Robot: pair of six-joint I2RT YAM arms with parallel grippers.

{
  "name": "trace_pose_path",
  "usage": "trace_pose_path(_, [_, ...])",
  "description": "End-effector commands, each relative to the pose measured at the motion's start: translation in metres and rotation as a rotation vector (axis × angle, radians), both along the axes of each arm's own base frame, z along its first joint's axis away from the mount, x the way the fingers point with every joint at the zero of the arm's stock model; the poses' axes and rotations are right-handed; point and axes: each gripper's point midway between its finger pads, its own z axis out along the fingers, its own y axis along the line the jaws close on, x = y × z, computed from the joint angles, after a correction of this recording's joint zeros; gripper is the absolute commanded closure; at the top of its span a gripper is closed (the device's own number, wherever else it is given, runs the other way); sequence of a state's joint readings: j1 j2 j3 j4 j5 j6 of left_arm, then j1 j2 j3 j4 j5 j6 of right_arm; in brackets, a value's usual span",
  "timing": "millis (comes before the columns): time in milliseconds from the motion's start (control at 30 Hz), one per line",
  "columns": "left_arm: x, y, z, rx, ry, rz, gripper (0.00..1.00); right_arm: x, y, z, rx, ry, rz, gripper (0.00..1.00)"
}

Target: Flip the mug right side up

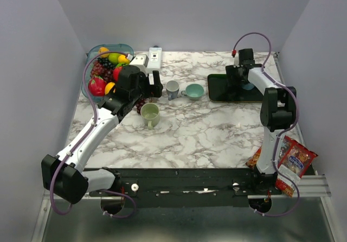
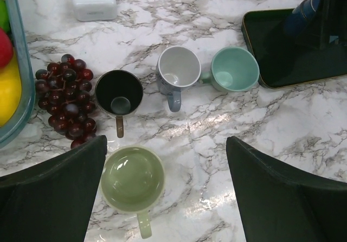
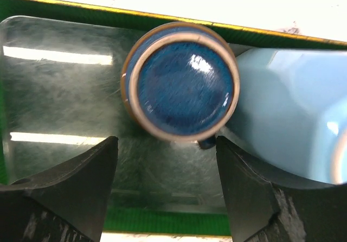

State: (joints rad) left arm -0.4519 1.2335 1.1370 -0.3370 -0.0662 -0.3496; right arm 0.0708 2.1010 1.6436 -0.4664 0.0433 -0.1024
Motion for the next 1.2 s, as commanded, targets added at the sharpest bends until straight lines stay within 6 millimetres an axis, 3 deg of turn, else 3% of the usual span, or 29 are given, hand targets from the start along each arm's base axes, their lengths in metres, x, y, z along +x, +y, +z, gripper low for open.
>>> trace_pose_path(0, [0.0,-0.003,0.003,0.01,-0.021,-0.061,0.01,0.009,-0.004,-0.005,-0.027,0.017,0.042,0.21])
trace_pose_path(200, [-0.001,0.01,-0.001,0.052,-0.02,-0.053,0.01,0.007,-0.001,-0.006,-0.019,0.022,0.059,0.27])
trace_pose_path(433, [-0.001,0.004,-0.008,0.026,0.0,-0.072,0.01,0.005,-0.006,-0.005,-0.035,0.021,0.027,0.55])
trace_pose_path(700, [-0.006,0.005,-0.014,0.029,0.017,-0.079,0.01,0.004,-0.013,-0.012,-0.062,0.036,-0.002,0.72])
trace_pose_path(833, [-0.005,0.004,-0.015,0.026,0.022,-0.081,0.01,0.004,-0.015,-0.014,-0.074,0.043,-0.016,0.99])
trace_pose_path(1033, [-0.004,0.001,-0.011,0.009,0.017,-0.086,0.01,0.0,-0.008,-0.004,-0.027,0.03,-0.018,0.99])
trace_pose_path(1167, [-0.004,-0.002,-0.008,-0.003,0.012,-0.096,0.01,-0.004,0.005,0.022,0.057,-0.016,-0.027,0.99])
